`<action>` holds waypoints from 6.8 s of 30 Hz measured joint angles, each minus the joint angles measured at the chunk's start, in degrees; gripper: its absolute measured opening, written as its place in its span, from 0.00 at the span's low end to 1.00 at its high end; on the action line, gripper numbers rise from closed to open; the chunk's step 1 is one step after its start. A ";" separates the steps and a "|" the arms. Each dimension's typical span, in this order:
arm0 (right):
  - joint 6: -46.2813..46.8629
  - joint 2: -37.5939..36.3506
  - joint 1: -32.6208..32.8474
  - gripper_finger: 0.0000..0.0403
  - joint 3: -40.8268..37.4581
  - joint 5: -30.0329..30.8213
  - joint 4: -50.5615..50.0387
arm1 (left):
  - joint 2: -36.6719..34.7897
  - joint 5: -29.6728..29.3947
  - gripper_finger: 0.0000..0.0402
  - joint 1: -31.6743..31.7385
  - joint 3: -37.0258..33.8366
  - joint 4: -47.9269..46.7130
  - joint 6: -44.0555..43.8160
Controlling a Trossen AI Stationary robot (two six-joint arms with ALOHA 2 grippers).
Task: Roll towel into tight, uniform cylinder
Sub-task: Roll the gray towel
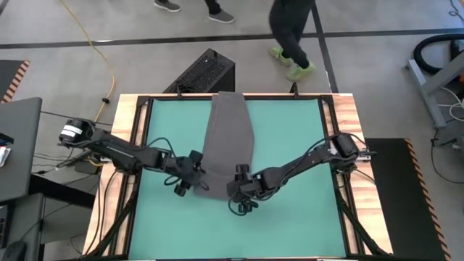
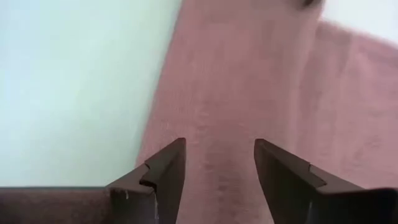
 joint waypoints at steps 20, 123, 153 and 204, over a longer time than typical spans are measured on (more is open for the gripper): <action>-48.77 4.43 15.04 0.53 -0.04 17.87 -6.45 | 0.00 6.73 0.57 3.98 -0.02 -1.03 0.09; 34.75 -8.46 -9.35 0.05 -4.68 -17.64 -16.36 | 17.77 35.59 0.16 15.50 1.10 9.44 7.48; 31.08 -6.45 -16.32 0.04 -4.70 -14.51 -22.89 | -0.91 29.71 0.00 7.93 6.19 8.61 7.89; -27.21 -14.62 -3.76 0.21 -4.68 -5.35 -23.49 | 20.70 21.26 0.00 15.94 7.28 15.46 10.51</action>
